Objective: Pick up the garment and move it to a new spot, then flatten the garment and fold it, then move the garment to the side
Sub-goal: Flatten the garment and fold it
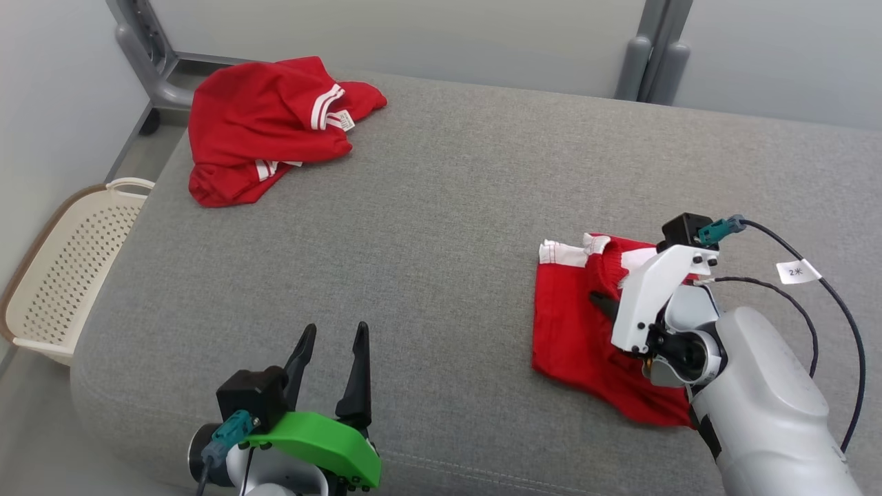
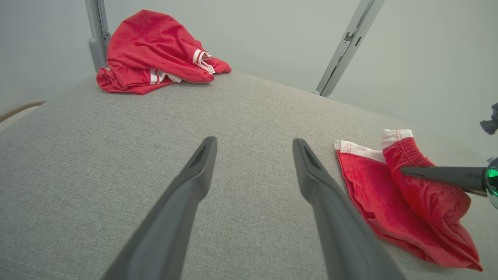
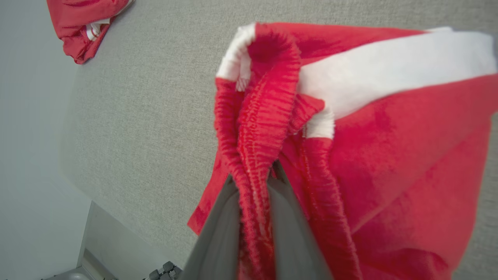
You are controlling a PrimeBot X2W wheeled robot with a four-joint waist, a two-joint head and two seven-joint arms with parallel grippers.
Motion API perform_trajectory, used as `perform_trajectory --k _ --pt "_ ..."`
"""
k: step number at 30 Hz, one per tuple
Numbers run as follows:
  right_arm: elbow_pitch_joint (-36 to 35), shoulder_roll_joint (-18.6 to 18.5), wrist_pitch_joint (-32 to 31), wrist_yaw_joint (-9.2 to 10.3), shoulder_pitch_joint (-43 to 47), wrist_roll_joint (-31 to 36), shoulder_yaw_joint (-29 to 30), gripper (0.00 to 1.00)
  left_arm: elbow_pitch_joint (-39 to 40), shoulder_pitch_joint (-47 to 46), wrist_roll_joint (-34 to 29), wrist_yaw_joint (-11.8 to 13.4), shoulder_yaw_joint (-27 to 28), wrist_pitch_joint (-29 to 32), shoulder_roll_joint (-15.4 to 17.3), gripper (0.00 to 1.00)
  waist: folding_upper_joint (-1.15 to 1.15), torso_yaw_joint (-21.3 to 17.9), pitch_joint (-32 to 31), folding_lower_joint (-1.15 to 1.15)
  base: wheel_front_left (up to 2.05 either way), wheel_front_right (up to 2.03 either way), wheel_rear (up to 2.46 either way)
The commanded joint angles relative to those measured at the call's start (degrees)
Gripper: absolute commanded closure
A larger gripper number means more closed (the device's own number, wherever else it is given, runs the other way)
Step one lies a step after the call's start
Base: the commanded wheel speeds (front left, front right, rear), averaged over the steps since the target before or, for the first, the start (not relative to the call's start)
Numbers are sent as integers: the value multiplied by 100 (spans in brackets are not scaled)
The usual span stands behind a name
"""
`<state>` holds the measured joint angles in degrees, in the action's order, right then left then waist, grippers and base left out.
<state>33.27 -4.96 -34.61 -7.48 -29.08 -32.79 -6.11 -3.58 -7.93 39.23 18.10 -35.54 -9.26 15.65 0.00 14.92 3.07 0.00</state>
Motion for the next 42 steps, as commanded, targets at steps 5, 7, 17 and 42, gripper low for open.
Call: perform_trajectory --k 5,7,17,42 --pt "561 116 181 -2 -325 430 -56 78 -76 -10 22 -65 -44 -55 -61 0 0 207 -20 0 0 0 0" --pt "755 138 258 -2 -427 552 -88 20 -105 -34 31 -77 -60 -61 -85 0 0 246 -30 0 0 0 0" --pt "893 190 571 -1 -870 532 -449 0 -117 91 76 9 -14 -92 -17 0 0 79 -217 0 0 0 0" --pt "895 -682 1425 -1 65 -47 -25 0 330 -67 -80 205 0 107 290 0 0 -254 237 0 0 0 0"
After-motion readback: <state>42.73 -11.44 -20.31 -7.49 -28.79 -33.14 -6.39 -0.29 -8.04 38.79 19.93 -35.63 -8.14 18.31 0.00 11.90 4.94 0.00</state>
